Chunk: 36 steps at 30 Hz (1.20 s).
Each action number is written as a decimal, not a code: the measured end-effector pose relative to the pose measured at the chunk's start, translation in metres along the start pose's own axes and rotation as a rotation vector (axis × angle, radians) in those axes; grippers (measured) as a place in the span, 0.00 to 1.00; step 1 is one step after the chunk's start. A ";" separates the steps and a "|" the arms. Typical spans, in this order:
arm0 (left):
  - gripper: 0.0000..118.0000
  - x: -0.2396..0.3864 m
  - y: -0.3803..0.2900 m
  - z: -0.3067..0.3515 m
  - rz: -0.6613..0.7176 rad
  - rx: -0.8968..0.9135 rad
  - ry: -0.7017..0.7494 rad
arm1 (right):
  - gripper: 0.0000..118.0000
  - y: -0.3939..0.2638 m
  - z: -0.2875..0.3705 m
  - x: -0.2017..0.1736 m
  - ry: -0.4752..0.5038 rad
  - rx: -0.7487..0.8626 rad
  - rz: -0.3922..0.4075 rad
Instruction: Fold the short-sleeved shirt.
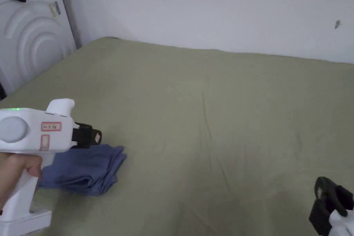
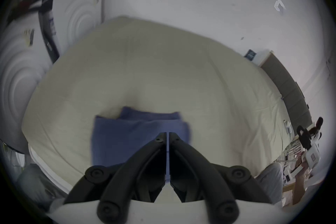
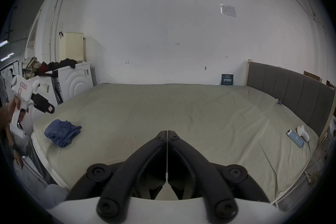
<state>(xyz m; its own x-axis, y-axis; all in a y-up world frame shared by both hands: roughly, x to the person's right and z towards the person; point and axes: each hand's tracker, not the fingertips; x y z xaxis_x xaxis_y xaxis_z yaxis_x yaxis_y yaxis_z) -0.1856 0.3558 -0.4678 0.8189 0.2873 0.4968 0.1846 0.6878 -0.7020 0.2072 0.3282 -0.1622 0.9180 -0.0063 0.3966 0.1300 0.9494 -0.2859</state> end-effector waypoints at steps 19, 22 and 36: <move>0.00 0.303 -0.066 0.019 -0.264 0.585 0.202 | 0.02 0.042 0.042 0.064 -0.080 0.078 -0.040; 0.00 0.299 -0.070 0.027 -0.280 0.613 0.208 | 0.02 0.045 0.048 0.067 -0.092 0.096 -0.023; 0.00 0.276 -0.086 0.035 -0.289 0.599 0.242 | 0.02 0.039 0.057 0.067 -0.117 0.125 0.004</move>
<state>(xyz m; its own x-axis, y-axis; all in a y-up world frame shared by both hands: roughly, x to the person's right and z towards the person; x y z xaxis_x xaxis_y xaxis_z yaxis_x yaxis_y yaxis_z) 0.0058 0.3991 -0.2522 0.8926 -0.0707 0.4452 0.1390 0.9827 -0.1226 0.2526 0.3830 -0.0971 0.8675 0.0272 0.4968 0.0722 0.9810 -0.1799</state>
